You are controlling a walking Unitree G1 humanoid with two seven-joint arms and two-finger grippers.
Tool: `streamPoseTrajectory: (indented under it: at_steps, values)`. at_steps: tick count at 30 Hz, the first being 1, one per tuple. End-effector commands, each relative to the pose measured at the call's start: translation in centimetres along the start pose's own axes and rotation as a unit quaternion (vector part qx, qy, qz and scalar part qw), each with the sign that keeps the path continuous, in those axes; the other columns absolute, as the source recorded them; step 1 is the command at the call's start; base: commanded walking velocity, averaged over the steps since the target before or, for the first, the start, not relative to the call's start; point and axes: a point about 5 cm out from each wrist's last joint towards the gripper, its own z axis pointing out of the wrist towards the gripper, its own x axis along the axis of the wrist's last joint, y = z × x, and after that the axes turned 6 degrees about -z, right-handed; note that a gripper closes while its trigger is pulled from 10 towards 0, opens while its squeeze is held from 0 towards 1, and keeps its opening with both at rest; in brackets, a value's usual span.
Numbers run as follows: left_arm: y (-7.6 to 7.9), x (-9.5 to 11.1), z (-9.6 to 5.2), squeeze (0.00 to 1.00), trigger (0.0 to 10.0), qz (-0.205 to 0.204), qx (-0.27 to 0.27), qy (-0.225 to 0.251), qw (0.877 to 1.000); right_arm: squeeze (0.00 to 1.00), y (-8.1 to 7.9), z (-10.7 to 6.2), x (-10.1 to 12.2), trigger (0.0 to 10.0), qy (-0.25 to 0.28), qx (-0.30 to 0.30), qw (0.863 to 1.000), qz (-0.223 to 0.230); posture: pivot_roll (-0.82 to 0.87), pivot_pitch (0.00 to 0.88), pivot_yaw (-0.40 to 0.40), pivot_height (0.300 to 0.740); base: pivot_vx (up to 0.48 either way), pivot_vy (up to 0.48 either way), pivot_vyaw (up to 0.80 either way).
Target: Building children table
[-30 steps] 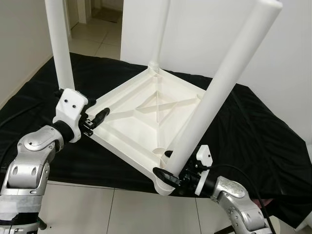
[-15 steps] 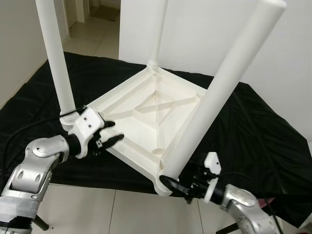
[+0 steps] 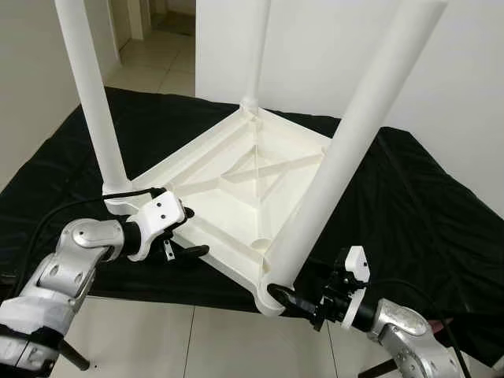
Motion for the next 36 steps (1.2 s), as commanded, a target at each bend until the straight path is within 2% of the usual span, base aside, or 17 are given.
streamPoseTrajectory:
  at_steps: [1,4,6,9,17,21,23,31,36]
  values:
    - [0.3,-0.5,0.4,0.0,10.0,0.013,-0.051,-0.027,0.998,0.0,0.6,-0.6,0.5,10.0,0.005,-0.016,1.0,-0.004,0.02,0.0,-0.075,0.74,0.0,0.0,0.0]
    - [0.2,-0.8,0.4,0.0,10.0,0.013,-0.058,-0.035,0.998,0.0,0.6,-0.6,0.5,10.0,0.006,-0.017,1.0,-0.004,0.02,0.0,-0.075,0.74,0.0,0.0,0.0]
    - [0.1,-1.3,0.3,0.0,10.0,0.011,-0.081,-0.046,0.996,0.0,0.7,-0.6,0.5,10.0,0.006,-0.02,1.0,-0.005,0.02,0.0,-0.067,0.74,0.0,0.0,0.0]
    - [0.5,-1.4,-0.1,0.0,10.0,-0.005,-0.116,-0.038,0.993,0.0,0.7,-0.7,0.5,10.0,0.006,-0.023,1.0,-0.006,0.01,0.0,-0.064,0.74,0.0,0.0,0.0]
    - [0.9,-0.9,-0.9,0.0,10.0,-0.035,-0.163,0.0,0.986,0.0,0.7,-0.6,0.5,10.0,0.007,-0.026,1.0,-0.005,0.01,0.0,-0.062,0.74,0.0,0.0,0.0]
    - [1.0,-1.1,-0.5,0.0,10.0,-0.028,-0.163,-0.001,0.986,0.0,0.7,-0.5,0.5,10.0,0.007,-0.023,1.0,-0.004,0.02,0.0,-0.069,0.74,0.0,0.0,0.0]
    - [0.7,-1.2,0.1,0.0,10.0,-0.02,-0.145,-0.007,0.989,0.0,0.8,-0.4,0.6,10.0,0.008,-0.02,1.0,-0.006,0.02,0.0,-0.071,0.74,0.0,0.0,0.0]
    - [-0.2,-1.1,0.9,0.0,10.0,-0.014,-0.113,-0.011,0.993,0.0,0.8,-0.1,0.7,10.0,0.01,-0.017,1.0,-0.007,0.02,0.0,-0.072,0.74,0.0,0.0,0.0]
    - [-0.9,-1.3,2.1,0.0,10.0,-0.013,-0.086,-0.035,0.996,0.0,0.6,0.1,0.7,10.0,0.012,-0.014,1.0,-0.007,0.01,0.0,-0.069,0.74,0.0,0.0,0.0]
